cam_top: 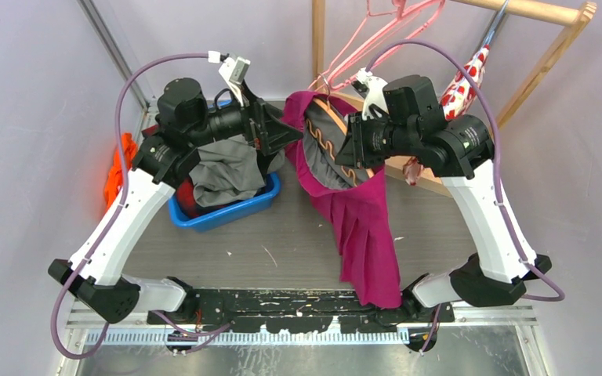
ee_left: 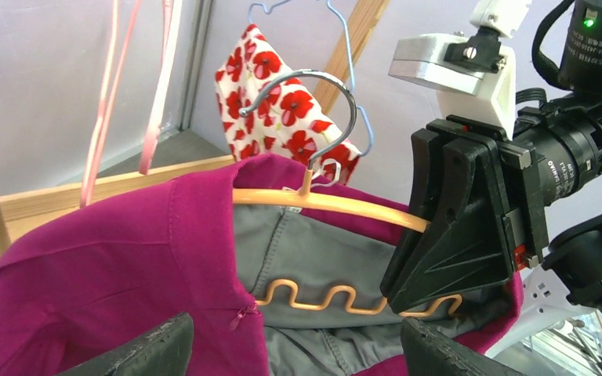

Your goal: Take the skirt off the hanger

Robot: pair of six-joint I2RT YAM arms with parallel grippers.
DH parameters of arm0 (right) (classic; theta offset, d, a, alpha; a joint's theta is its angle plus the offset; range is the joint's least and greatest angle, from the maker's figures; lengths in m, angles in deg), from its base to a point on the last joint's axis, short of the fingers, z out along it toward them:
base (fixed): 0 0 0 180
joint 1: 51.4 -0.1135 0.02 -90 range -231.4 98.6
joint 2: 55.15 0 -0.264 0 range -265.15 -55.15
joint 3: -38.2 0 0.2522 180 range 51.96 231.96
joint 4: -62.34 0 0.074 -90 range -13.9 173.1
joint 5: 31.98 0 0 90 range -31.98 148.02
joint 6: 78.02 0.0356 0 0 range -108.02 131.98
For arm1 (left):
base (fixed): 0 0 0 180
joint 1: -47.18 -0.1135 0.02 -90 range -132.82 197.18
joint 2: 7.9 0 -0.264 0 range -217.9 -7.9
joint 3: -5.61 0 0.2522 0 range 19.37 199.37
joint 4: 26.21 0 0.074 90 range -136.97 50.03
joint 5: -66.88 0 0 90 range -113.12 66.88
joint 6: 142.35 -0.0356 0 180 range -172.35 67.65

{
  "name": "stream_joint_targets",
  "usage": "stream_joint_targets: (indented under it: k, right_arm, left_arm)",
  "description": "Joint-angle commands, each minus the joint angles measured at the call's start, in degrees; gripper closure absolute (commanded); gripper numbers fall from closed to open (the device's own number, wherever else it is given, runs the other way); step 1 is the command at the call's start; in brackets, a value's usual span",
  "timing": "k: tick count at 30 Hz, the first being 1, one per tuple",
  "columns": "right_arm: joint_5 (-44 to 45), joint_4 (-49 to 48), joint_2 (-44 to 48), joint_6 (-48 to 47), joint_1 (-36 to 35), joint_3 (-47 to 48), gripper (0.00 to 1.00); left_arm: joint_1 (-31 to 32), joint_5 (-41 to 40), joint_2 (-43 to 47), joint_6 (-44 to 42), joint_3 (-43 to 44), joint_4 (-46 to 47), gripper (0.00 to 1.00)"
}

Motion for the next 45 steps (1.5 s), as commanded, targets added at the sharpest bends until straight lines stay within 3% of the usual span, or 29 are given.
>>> stream_joint_targets:
  k: [1, 13, 23, 24, 25, 26, 28, 29, 35, 41, 45]
  right_arm:
    - [0.5, -9.0, 1.2, -1.9, -1.2, 5.4, 0.99]
    - [-0.4, -7.9, 0.3, -2.1, -2.8, 6.4, 0.99]
    - [-1.1, -7.0, -0.1, -3.2, -4.0, 7.4, 0.99]
    - [-0.9, -6.9, -0.1, -3.3, -4.0, 7.6, 0.99]
    - [-0.7, -6.7, 0.0, -3.5, -4.0, 7.8, 0.99]
    - [-0.5, -6.6, 0.0, -3.6, -3.9, 8.0, 0.99]
    - [-0.2, -6.4, 0.1, -3.9, -4.0, 8.3, 0.99]
    - [0.0, -6.3, 0.0, -4.0, -4.0, 8.7, 0.99]
    - [0.6, -5.6, -0.7, -4.9, -4.0, 8.2, 0.99]
    - [-0.3, -6.7, -0.4, -5.2, -4.0, 3.5, 0.99]
    - [0.6, -7.3, 0.2, -5.7, -4.0, 0.7, 0.99]
  left_arm:
    - [1.9, -0.9, 0.6, -2.6, 0.6, 2.9, 0.0]
    - [7.2, -15.0, -4.2, -12.7, 5.6, -5.7, 0.01]
    - [7.7, -28.6, -8.4, -13.3, 7.7, -9.1, 0.0]
    - [7.7, -29.2, -8.7, -13.8, 8.1, -9.6, 0.04]
    - [7.6, -29.5, -9.1, -14.3, 8.6, -10.1, 0.18]
    - [7.7, -30.0, -9.5, -14.9, 9.3, -10.6, 0.36]
    - [7.7, -31.6, -10.4, -15.1, 10.7, -11.7, 0.83]
    - [7.6, -32.2, -10.8, -15.3, 11.4, -12.0, 0.98]
    - [7.7, -33.6, -13.6, -18.2, 17.7, -12.3, 1.0]
    - [7.5, -39.6, -21.4, -24.8, 34.3, -18.3, 1.0]
    - [6.0, -38.7, -22.8, -24.7, 36.7, -17.3, 1.0]
